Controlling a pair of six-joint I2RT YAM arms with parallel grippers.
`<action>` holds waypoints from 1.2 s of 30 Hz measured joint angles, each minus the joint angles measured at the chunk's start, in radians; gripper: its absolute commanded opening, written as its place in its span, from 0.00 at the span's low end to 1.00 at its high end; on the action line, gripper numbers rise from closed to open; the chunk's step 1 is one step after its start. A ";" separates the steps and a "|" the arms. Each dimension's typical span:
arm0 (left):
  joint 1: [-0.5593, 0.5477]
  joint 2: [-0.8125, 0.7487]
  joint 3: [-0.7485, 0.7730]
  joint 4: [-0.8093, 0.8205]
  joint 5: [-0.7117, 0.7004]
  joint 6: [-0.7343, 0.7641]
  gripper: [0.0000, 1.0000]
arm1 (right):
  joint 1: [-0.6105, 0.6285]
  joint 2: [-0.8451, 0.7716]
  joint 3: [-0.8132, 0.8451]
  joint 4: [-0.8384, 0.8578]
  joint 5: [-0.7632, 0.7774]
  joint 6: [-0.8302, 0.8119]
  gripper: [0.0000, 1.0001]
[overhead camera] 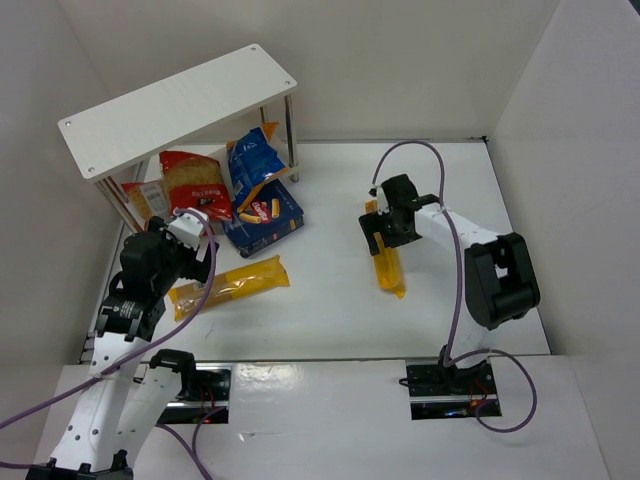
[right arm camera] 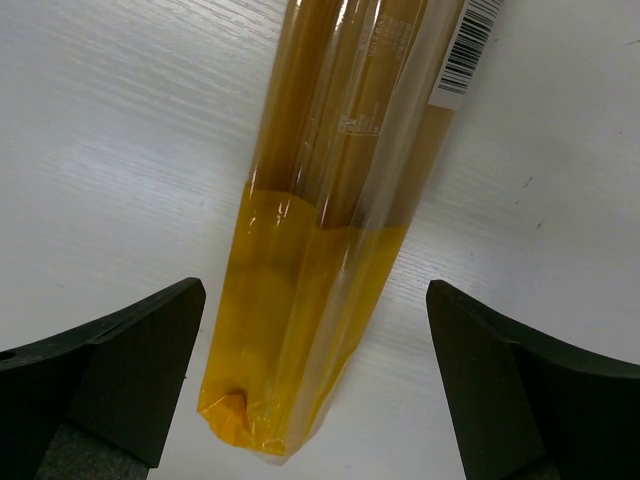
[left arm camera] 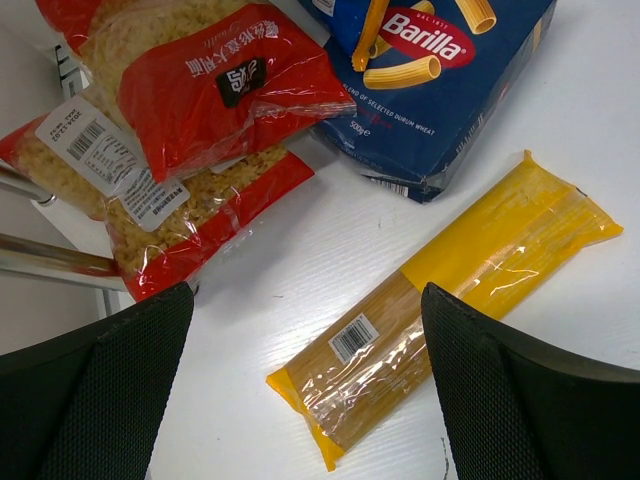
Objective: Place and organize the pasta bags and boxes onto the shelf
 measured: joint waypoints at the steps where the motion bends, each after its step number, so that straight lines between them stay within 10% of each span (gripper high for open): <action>1: 0.000 0.000 0.000 0.000 0.000 0.000 1.00 | 0.000 0.010 0.000 0.003 0.006 0.003 1.00; 14: 0.000 0.000 0.000 0.000 0.000 0.000 1.00 | 0.000 0.156 0.024 0.035 0.030 0.021 0.92; 16: 0.000 0.000 0.000 0.000 0.000 0.000 1.00 | 0.000 0.164 0.031 0.036 0.030 0.021 0.59; 18: 0.000 0.000 0.000 0.000 0.000 0.000 1.00 | 0.000 0.167 0.036 0.035 0.040 0.025 0.00; 36: 0.000 0.067 0.000 -0.003 0.016 -0.001 1.00 | 0.017 0.122 0.233 -0.132 -0.298 -0.135 0.00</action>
